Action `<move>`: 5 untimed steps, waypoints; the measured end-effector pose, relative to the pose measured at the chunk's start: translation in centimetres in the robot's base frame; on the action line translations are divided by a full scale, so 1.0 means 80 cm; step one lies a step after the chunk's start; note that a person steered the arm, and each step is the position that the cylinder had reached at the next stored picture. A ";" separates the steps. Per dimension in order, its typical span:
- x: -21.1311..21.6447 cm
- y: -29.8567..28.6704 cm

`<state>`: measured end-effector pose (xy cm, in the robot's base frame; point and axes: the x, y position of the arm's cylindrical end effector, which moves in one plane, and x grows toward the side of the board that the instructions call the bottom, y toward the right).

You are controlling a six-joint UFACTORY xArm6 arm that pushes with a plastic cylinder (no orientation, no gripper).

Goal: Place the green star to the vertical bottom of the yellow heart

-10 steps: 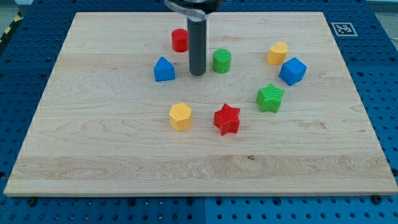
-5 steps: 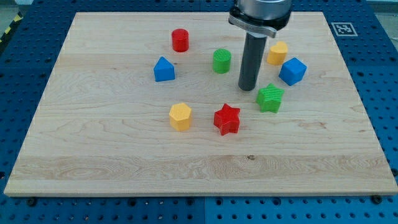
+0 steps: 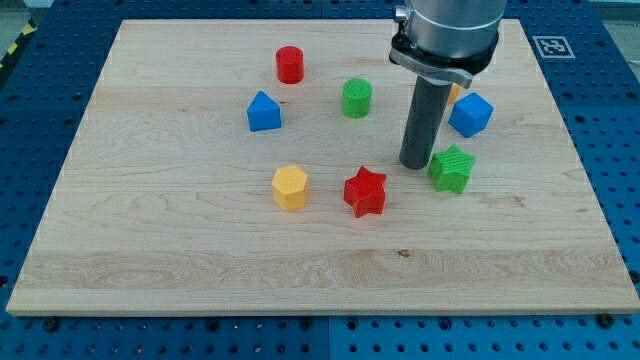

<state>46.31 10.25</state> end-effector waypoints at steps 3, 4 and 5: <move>0.107 -0.039; 0.108 -0.062; 0.100 -0.098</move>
